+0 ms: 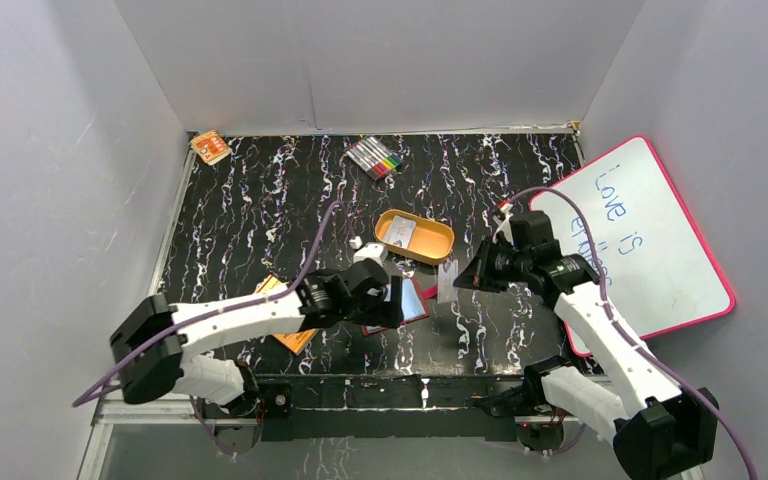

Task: Put the credit cards into the card holder
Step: Insert the credit card into the card holder.

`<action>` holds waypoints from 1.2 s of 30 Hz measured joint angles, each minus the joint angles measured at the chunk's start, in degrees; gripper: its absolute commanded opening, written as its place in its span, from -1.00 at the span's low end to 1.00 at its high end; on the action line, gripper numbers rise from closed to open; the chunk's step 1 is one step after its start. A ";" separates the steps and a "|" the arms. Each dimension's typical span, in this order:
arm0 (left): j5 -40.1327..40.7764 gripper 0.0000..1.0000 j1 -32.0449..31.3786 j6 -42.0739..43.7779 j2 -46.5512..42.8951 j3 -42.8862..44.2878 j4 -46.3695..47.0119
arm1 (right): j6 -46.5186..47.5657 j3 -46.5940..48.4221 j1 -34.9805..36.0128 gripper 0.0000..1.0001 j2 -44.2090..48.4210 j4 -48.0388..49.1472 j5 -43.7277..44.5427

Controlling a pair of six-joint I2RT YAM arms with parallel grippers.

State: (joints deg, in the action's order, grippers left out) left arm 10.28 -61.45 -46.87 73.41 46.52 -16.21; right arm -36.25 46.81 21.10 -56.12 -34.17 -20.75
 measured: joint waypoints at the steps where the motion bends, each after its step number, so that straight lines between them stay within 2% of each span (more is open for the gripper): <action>1: 0.07 0.55 -0.22 0.22 2.34 1.31 0.00 | 0.85 -1.49 0.00 -1.00 1.11 -0.22 0.04; 6: 1.70 0.43 -0.33 1.20 11.74 8.57 -0.28 | 3.45 -8.92 0.00 -1.00 4.20 -0.13 -0.61; 11: 4.44 0.40 -0.33 1.29 19.96 14.10 -1.60 | 4.37 -13.88 0.00 -1.00 4.66 2.69 -2.78; 18: 6.67 0.40 -0.33 1.68 26.47 17.92 -4.90 | 5.84 -15.02 0.00 -1.00 1.62 7.15 -5.64; 26: 8.09 0.33 -0.33 3.28 33.22 24.65 -6.01 | 6.91 -15.76 0.00 -1.00 4.46 7.34 -5.11; 32: 9.92 0.08 -0.33 3.82 34.93 25.20 -7.28 | 6.88 -15.76 0.00 -1.00 6.64 6.93 -4.57; 36: 10.56 -0.17 -0.35 3.56 34.75 24.68 -7.02 | 6.88 -15.76 0.00 -1.00 8.22 6.16 -4.09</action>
State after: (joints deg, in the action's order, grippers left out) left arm 20.84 -61.80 -43.31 108.16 71.20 -23.22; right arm -29.36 31.05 21.10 -47.90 -28.01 -24.84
